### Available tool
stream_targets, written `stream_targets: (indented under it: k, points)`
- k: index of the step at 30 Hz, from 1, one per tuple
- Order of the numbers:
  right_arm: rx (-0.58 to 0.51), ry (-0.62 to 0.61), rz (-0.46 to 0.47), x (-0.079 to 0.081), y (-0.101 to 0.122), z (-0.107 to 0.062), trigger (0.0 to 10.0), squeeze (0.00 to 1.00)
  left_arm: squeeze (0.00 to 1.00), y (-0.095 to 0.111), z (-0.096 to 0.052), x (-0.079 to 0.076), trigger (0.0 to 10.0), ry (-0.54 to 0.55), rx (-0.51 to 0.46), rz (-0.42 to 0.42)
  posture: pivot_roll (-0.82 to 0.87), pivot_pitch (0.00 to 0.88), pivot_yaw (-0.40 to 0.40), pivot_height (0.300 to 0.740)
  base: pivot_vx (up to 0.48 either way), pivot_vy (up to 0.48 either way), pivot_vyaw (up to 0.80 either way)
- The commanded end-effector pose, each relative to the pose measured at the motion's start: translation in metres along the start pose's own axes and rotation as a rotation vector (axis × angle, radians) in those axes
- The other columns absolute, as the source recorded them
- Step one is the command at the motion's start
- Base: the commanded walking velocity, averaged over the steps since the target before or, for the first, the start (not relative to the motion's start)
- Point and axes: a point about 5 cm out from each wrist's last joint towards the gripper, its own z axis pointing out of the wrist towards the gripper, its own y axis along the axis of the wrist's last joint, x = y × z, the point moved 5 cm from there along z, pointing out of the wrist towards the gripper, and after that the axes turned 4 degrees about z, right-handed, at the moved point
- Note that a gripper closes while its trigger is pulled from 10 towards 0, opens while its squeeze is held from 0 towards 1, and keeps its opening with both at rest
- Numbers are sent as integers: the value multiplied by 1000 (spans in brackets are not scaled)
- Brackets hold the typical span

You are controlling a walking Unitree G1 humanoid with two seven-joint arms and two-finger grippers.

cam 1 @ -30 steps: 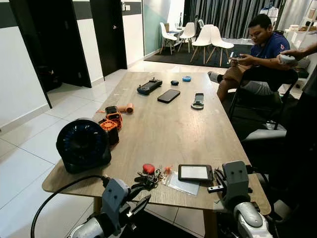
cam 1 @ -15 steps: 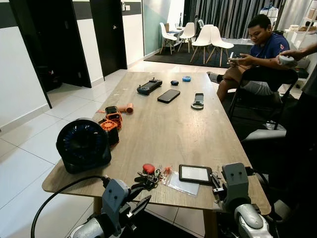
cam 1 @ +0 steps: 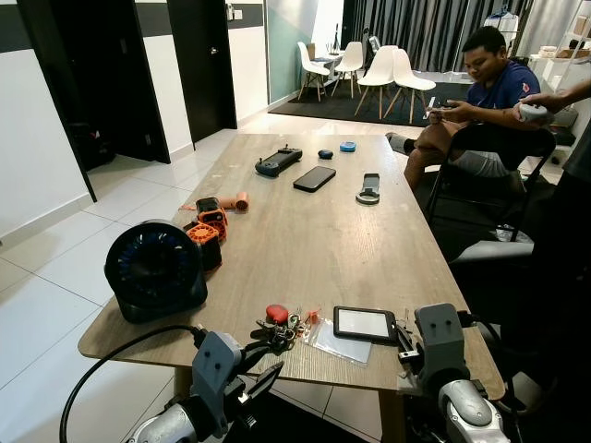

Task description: Hang keys on a hook

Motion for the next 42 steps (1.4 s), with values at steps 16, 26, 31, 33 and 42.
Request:
stream_targets:
  k: [16, 26, 31, 33, 42]
  points:
    - [38, -21, 4, -6, -7, 5, 10000, 0, 0, -1, 2, -6, 10000, -12, 2, -7, 43, 76, 17, 740, 0, 0, 0]
    - [21, -29, 12, -7, -1, 8, 10000, 0, 0, -1, 2, -6, 10000, -8, 3, -6, 43, 76, 18, 740, 0, 0, 0]
    - [20, -34, 15, -7, -1, 10, 10000, 0, 0, -1, 1, -6, 10000, -9, 5, -6, 43, 77, 19, 740, 0, 0, 0]
    - [19, -35, 16, -7, -1, 10, 10000, 0, 0, -1, 1, -6, 10000, -9, 6, -5, 43, 77, 19, 740, 0, 0, 0]
    - [18, -26, 27, -6, -1, 12, 2745, 0, 0, -2, 1, -5, 10000, -7, 12, -2, 45, 78, 20, 740, 0, 0, 0]
